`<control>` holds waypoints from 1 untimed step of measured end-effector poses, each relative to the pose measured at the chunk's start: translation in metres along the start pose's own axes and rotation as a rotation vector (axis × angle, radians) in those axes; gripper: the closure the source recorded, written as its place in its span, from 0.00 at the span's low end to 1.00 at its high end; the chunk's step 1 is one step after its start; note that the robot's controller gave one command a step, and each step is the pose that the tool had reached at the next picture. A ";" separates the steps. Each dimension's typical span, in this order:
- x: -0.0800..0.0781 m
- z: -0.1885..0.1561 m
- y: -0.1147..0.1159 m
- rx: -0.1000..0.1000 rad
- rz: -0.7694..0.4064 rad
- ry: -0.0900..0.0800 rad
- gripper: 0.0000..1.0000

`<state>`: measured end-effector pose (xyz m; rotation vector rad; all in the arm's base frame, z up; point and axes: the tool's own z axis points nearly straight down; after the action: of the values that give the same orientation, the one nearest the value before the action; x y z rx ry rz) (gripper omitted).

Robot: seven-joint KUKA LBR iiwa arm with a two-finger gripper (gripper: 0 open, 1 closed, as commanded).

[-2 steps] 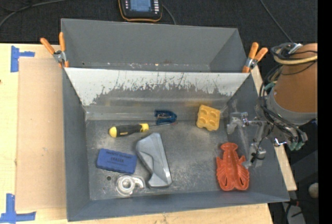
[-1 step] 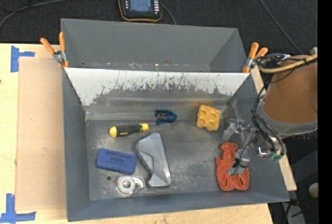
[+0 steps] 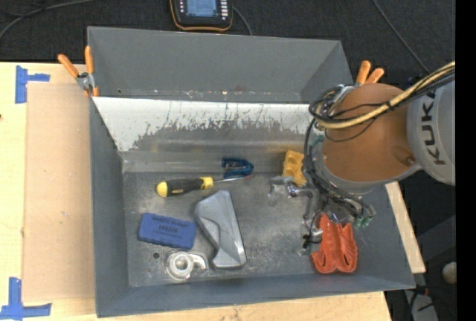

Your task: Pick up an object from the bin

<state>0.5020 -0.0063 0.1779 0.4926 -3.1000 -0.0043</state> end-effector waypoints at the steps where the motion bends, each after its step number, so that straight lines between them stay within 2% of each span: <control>1: 0.011 0.031 0.024 -0.002 0.262 0.008 0.00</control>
Offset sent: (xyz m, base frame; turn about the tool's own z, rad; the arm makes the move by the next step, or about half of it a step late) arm -0.0187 0.0289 0.1602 -0.1901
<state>0.4840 0.0131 0.1466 0.0827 -3.1289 -0.0041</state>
